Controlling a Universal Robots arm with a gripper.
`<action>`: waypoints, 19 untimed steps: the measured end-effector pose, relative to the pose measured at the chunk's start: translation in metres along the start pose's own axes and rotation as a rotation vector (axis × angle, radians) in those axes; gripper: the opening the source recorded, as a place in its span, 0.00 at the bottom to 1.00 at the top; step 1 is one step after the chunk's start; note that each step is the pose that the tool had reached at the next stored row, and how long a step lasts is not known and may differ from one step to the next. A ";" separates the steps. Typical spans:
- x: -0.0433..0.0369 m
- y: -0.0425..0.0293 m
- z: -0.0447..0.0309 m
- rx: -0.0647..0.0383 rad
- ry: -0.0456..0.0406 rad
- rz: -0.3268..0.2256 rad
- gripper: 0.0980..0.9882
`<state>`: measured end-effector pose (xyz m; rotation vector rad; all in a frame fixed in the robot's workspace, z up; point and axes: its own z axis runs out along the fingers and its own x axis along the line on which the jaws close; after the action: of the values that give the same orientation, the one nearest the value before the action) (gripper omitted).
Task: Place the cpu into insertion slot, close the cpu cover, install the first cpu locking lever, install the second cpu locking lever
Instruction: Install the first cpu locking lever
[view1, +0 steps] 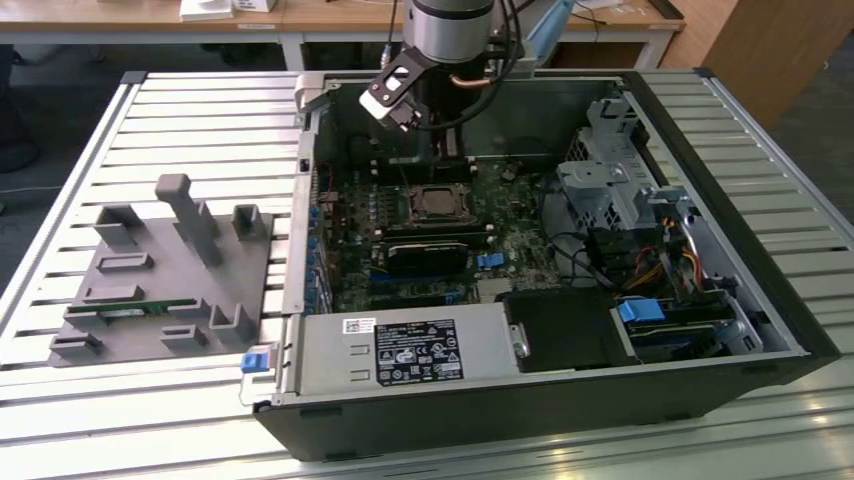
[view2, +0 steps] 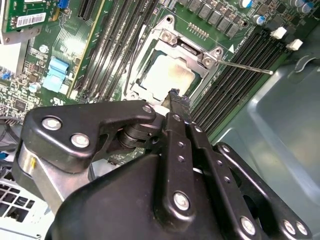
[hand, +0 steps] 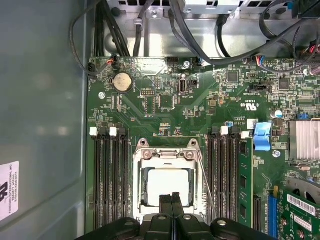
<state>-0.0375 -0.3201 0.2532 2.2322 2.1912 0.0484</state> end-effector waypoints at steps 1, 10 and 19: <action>0.0000 0.0000 -0.0008 0.000 0.0000 0.000 0.01; 0.0001 0.0001 -0.0045 0.000 0.0002 -0.003 0.01; 0.0001 0.0002 -0.0045 0.002 0.0022 -0.124 0.01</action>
<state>-0.0375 -0.3201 0.2577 2.0929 2.3256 0.0477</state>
